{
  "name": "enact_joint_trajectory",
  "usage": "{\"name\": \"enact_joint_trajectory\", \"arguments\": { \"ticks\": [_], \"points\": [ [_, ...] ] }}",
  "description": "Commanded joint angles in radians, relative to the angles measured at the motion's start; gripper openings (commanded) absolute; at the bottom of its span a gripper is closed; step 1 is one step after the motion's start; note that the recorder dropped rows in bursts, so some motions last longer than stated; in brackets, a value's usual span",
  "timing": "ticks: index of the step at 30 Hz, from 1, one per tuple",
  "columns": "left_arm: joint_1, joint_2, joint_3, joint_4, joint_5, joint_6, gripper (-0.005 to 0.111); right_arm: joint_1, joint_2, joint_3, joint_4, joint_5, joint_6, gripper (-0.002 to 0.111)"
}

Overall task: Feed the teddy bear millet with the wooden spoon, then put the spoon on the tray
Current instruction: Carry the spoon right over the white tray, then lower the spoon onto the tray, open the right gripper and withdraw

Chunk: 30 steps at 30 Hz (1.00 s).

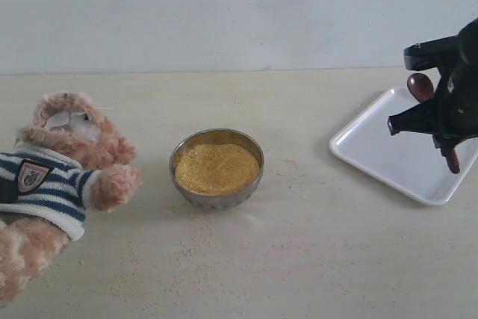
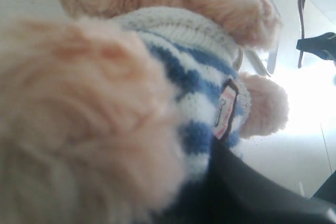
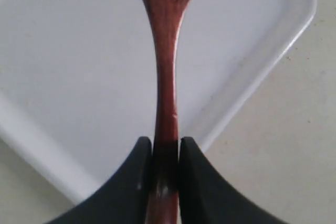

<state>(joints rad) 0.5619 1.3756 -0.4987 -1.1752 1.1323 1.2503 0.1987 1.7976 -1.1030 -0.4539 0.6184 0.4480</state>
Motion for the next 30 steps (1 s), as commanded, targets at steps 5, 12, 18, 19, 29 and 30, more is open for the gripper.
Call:
{"name": "enact_joint_trajectory", "arguments": {
  "ticks": [5, 12, 18, 19, 29, 30],
  "points": [
    [0.003, -0.001, -0.006, -0.024, 0.016, -0.001, 0.005, -0.008, 0.206, -0.149, 0.032, -0.029, -0.052, 0.0],
    [0.003, -0.001, -0.006, -0.024, 0.016, -0.001, 0.005, -0.01, 0.277, -0.153, 0.063, -0.066, -0.085, 0.002],
    [0.003, -0.001, -0.006, -0.024, 0.016, -0.001, 0.005, -0.019, 0.261, -0.153, 0.082, -0.084, -0.085, 0.04],
    [0.003, -0.001, -0.006, -0.024, 0.016, -0.001, 0.005, -0.019, 0.256, -0.153, 0.082, -0.084, -0.085, 0.04],
    [0.003, -0.001, -0.006, -0.024, 0.016, -0.001, 0.005, -0.019, -0.029, 0.131, 0.139, -0.333, -0.062, 0.04],
    [0.003, -0.001, -0.006, -0.024, 0.016, -0.001, 0.005, -0.019, -0.068, 0.169, 0.146, -0.38, -0.053, 0.039]
  ]
}}
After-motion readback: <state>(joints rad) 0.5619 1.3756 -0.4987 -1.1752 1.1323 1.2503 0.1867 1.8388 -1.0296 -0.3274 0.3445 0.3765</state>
